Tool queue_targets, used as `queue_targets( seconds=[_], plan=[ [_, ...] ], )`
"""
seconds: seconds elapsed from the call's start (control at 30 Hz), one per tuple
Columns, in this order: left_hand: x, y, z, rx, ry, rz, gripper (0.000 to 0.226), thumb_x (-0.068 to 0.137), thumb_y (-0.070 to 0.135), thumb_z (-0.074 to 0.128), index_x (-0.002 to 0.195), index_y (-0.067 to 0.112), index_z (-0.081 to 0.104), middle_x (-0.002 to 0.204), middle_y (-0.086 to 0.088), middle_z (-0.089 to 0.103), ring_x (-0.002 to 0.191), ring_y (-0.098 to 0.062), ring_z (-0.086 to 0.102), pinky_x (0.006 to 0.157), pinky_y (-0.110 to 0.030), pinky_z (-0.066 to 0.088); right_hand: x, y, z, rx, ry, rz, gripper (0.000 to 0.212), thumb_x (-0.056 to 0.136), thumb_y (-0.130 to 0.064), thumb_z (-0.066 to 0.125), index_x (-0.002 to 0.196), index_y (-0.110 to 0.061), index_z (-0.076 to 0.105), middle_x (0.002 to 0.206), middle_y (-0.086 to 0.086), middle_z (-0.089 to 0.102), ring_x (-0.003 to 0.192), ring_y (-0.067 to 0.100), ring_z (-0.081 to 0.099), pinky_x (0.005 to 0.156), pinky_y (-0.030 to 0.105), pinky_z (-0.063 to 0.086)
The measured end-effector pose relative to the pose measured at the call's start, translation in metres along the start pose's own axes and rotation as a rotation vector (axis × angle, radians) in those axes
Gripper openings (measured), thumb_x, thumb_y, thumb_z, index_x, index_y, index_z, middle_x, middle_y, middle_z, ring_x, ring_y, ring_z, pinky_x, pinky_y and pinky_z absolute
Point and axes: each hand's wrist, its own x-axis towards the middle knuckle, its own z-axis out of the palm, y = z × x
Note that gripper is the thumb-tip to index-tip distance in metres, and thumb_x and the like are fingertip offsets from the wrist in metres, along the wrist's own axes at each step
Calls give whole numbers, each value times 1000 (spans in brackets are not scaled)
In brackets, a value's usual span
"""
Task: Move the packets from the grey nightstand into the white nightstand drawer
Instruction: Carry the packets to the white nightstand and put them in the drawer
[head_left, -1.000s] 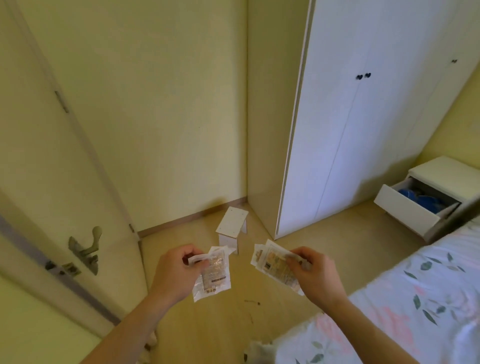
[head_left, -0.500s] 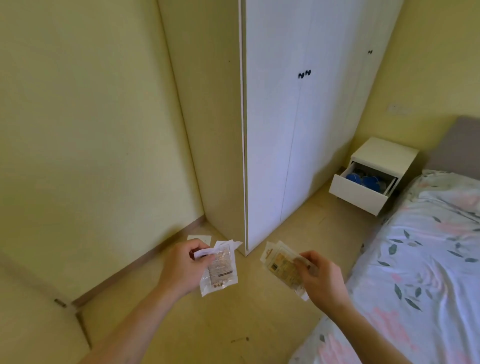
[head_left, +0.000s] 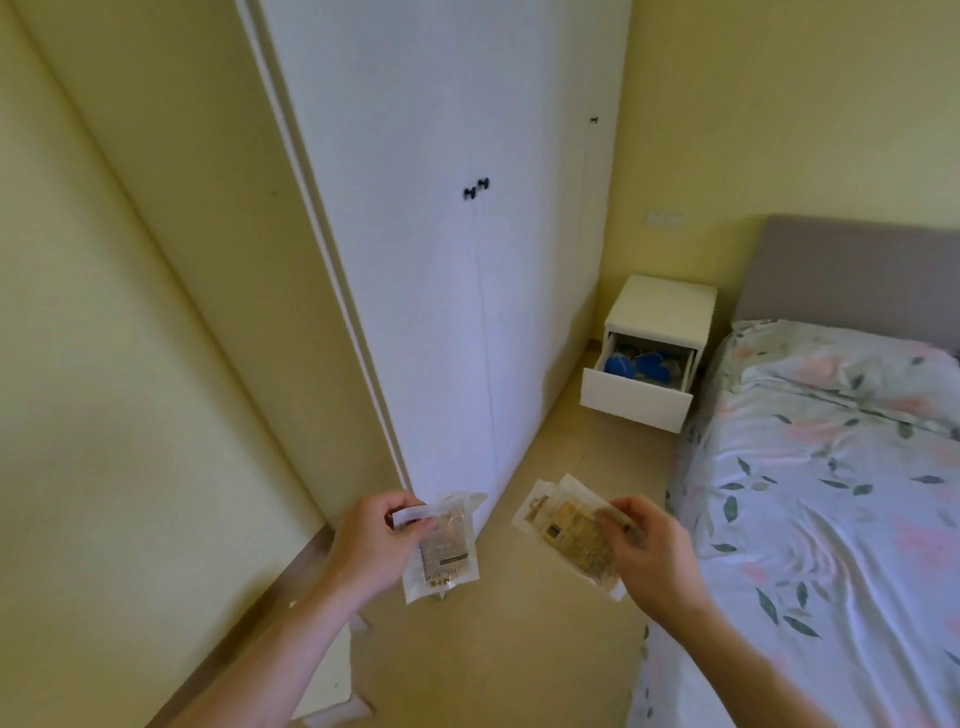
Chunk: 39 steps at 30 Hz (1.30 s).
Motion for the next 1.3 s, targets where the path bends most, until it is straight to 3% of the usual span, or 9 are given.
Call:
queue_targets(
  seconds=[0.1,0.27,0.43,0.57,0.73,0.87,1.13,1.3],
  plan=[
    [65,16,22,9,-61,51,12,87,24,79,77,26,73,73,11,73,62,-6,63,56,-23,47,43,9,-14,8,99,31,10,99,-26,65,93,-33,70,89,-13,73,80,-3,69,58,18,57],
    [175,37,52,22,-153,132,13,88,26,78,77,31,74,71,16,71,52,-1,56,48,-15,40,125,13,-23,-66,178,60,17,99,-27,64,104,-42,69,96,-21,72,87,-2,69,64,16,57],
    [287,63,73,56,-240,180,13,88,29,77,76,31,74,70,19,70,60,1,58,53,-13,40,212,22,-26,-137,258,173,12,99,-26,65,97,-33,74,88,-14,74,79,3,69,58,17,53],
    [373,95,100,90,-292,246,11,89,30,75,79,29,74,78,15,72,76,-10,65,59,-18,46,269,28,-35,-130,326,254,17,99,-24,65,92,-37,73,85,-14,75,77,3,69,58,17,52],
    [446,142,155,122,-423,319,8,92,31,73,85,27,72,87,13,69,79,-10,63,57,-9,39,318,41,-67,-101,446,347,14,98,-23,65,91,-31,74,80,-10,75,73,7,70,54,17,47],
    [504,170,207,131,-487,364,7,91,34,74,87,29,72,91,15,69,85,-11,65,62,-15,50,366,66,-102,-84,514,396,12,98,-24,65,90,-28,73,78,-7,74,71,12,70,54,23,48],
    [622,216,297,181,-522,321,7,91,34,74,88,29,71,92,15,69,88,-9,66,65,-17,56,504,133,-162,-34,511,498,10,100,-22,61,96,-23,70,82,-2,73,73,16,69,51,21,47],
    [684,238,333,218,-509,231,9,94,32,71,89,24,71,92,10,69,83,-8,65,57,-10,46,591,167,-197,-84,435,544,10,101,-26,59,99,-23,69,82,-3,73,73,16,69,52,27,51]
  ],
)
